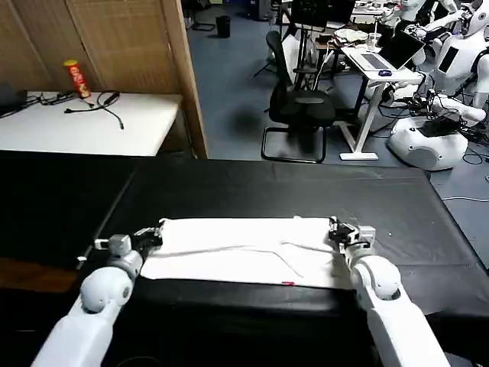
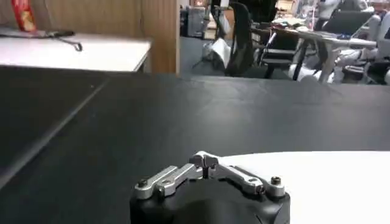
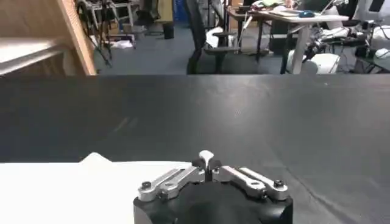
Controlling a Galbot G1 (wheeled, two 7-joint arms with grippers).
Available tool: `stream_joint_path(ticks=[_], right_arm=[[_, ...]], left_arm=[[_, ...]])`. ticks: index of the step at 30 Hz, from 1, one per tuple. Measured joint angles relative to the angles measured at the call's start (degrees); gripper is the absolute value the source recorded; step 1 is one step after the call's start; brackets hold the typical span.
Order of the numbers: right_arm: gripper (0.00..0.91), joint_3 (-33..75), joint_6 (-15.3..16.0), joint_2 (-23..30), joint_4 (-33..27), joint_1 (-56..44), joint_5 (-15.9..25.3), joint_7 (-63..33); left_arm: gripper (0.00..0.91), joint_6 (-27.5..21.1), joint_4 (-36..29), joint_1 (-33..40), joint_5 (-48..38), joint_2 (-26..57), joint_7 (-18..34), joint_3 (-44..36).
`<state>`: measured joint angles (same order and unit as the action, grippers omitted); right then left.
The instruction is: Fold and organize the clothes.
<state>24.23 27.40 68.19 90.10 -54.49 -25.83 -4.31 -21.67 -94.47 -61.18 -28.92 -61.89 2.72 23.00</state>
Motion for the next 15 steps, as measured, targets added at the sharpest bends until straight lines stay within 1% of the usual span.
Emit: stream_joint_path(ticks=[3,7,12,15], right_arm=[[0.878,0.73,0.31,-1.25,1.07,-0.6,-0.15,1.34],[0.878,1.69,0.47,-3.36,5.21,-3.18,-1.19,1.88],[0.878,4.31,0.14,-6.29,13.37,-8.68,-2.56,1.77],[0.878,5.56,-0.05,-6.74,17.31,-11.58,-2.81,1.61]], left_arm=[[0.878,1.02,1.13,1.6,1.86,-0.49,-0.03,-0.53],[0.878,1.68,0.91,1.31,2.72,0.29,-0.24,-0.01],[0.878,1.47,-2.5,-1.79,1.57,2.23,-0.29,1.77],[0.878,1.72,-5.27,-4.53,1.33,2.56,-0.22,3.32]])
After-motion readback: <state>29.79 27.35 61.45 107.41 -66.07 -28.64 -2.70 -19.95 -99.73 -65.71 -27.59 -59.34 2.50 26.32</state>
